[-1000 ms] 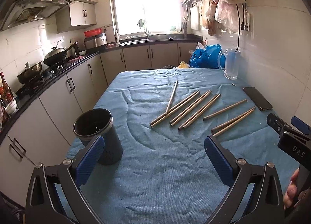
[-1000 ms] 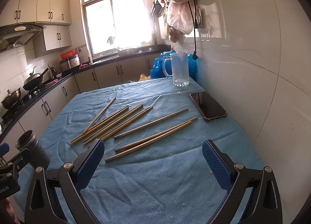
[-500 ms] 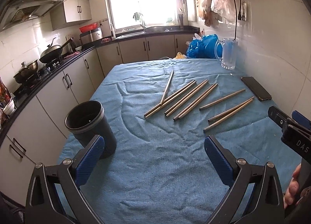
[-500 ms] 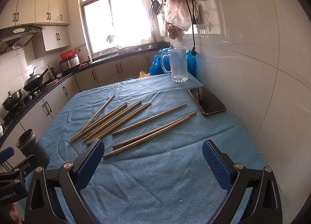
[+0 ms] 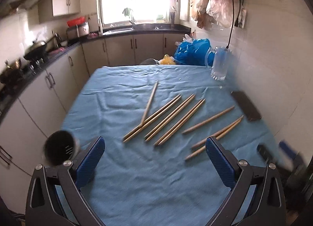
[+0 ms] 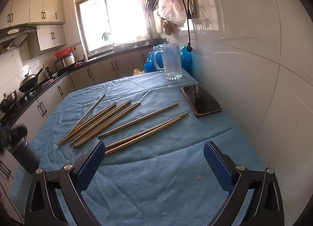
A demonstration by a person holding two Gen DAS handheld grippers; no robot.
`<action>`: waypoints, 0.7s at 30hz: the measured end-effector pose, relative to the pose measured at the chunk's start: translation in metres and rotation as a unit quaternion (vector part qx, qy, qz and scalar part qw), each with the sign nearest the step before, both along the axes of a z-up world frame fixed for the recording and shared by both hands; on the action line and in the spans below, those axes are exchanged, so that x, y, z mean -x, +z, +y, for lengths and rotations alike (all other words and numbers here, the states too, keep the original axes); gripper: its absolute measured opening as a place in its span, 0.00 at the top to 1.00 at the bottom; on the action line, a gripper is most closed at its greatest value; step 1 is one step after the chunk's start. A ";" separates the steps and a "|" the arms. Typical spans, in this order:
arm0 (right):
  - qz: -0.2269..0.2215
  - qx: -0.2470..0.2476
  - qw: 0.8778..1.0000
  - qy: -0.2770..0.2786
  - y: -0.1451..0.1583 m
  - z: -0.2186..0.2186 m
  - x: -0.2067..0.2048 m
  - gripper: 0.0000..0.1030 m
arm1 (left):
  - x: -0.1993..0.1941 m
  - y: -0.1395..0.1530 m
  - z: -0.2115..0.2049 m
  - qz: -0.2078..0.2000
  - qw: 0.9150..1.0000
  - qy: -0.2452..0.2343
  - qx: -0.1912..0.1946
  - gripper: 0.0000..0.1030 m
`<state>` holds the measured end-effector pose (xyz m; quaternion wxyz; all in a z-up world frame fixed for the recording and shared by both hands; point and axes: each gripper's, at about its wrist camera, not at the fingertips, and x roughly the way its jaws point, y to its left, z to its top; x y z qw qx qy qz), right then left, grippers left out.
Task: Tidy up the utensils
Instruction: 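Grasp a single wooden chopstick with the left gripper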
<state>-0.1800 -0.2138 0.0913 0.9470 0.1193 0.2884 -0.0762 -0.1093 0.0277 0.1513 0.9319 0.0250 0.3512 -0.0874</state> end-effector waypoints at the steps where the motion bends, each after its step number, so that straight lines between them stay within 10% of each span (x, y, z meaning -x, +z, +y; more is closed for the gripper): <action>1: 0.001 0.000 1.000 0.000 0.000 -0.003 -0.003 0.01 | -0.009 0.003 -0.004 0.000 1.000 0.000 0.007 0.01; 5: 0.009 -0.007 1.000 0.009 -0.005 -0.015 -0.015 0.01 | -0.050 0.003 -0.021 0.016 1.000 0.006 0.010 0.01; 14: 0.027 -0.052 0.998 0.016 -0.027 -0.040 -0.038 0.01 | -0.168 -0.059 -0.016 0.151 0.980 0.072 0.110 0.49; 21: 0.038 -0.077 0.996 0.030 -0.040 -0.049 -0.049 0.01 | -0.222 -0.112 -0.008 0.180 0.974 0.118 0.067 0.56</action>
